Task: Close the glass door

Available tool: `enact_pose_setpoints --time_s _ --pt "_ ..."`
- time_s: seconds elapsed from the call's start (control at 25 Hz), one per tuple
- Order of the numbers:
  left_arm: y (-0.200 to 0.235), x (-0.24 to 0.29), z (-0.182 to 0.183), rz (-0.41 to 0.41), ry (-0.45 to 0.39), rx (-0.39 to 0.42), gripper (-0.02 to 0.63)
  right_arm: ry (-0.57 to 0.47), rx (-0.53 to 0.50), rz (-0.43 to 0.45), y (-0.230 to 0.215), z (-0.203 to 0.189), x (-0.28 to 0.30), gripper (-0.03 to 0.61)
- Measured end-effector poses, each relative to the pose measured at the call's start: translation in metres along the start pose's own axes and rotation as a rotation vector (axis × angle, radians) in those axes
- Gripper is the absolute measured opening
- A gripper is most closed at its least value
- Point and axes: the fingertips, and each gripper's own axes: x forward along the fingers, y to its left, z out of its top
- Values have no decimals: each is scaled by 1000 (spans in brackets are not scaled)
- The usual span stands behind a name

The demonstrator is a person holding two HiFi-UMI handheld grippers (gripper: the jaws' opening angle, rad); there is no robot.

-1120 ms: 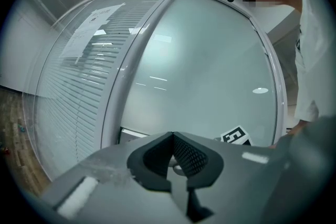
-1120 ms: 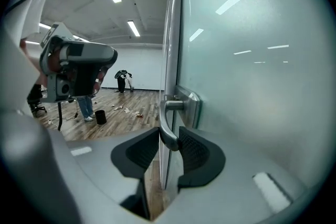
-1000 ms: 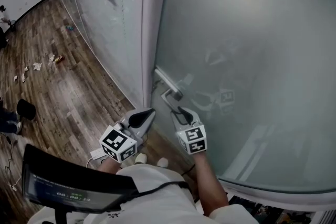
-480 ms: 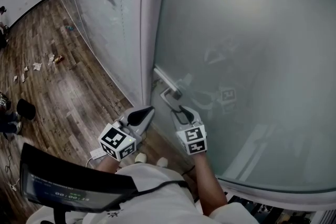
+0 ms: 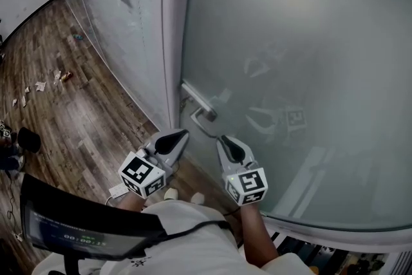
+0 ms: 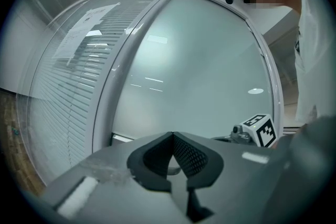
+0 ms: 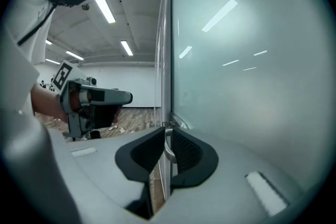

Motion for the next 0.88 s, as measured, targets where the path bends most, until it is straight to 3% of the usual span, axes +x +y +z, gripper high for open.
enact_pose_setpoints --time_s 0.04,0.24,0.88 --pt "0 1 1 -4 -2 -1 0 -16 14 -2 2 3 -5 40" --pt "-4 2 4 -18 -10 7 0 -67 81 -30 7 9 -30 9" --pt "2 2 8 -21 -19 8 0 -102 102 -62 9 22 -34 8"
